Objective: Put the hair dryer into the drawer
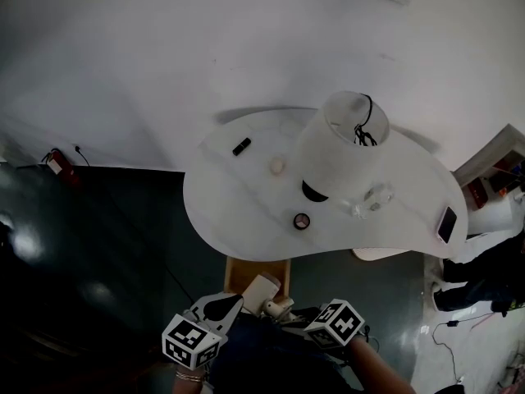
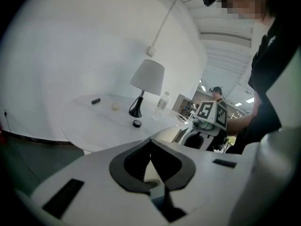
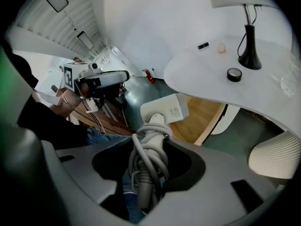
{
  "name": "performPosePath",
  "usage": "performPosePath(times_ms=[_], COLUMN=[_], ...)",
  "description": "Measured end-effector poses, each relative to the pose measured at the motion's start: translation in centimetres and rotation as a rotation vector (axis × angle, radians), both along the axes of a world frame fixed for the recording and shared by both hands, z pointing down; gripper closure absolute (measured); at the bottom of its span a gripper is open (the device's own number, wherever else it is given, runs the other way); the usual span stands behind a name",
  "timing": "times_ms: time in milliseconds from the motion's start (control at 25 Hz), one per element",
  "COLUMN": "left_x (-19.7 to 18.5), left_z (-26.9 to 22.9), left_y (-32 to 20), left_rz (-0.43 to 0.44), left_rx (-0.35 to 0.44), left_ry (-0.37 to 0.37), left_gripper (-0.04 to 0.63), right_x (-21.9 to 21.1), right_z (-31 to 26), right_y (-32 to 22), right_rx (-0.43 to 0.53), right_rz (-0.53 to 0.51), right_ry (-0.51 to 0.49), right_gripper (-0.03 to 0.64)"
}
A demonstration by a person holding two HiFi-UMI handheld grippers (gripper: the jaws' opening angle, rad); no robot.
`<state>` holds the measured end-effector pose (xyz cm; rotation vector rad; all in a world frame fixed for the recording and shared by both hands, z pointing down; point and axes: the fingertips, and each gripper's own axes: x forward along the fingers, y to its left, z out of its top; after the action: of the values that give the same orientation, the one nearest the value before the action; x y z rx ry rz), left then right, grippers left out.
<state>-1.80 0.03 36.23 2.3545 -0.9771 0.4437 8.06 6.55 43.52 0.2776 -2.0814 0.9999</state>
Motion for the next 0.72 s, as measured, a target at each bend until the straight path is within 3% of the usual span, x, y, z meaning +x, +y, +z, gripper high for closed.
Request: performPosePath(times_ms=[480,720], left_x=[0.5,0.1], left_z=[0.4,1.0], left_y=[-2.2,-3.6], left_rz=[0.063,0.152], left_rx=[-0.023,-0.044], left_ry=[-0.025,-0.014], left_gripper=[0.58,0.58], right_x=[0.3,-0.8], right_z=[1.2,2.0], right_y=[-1.1,-1.8], right_rx=[-0.063,-0.084], right_rz=[0.067,0.139], right_ry=[0.045,0.072], right_gripper=[0.399,0.399])
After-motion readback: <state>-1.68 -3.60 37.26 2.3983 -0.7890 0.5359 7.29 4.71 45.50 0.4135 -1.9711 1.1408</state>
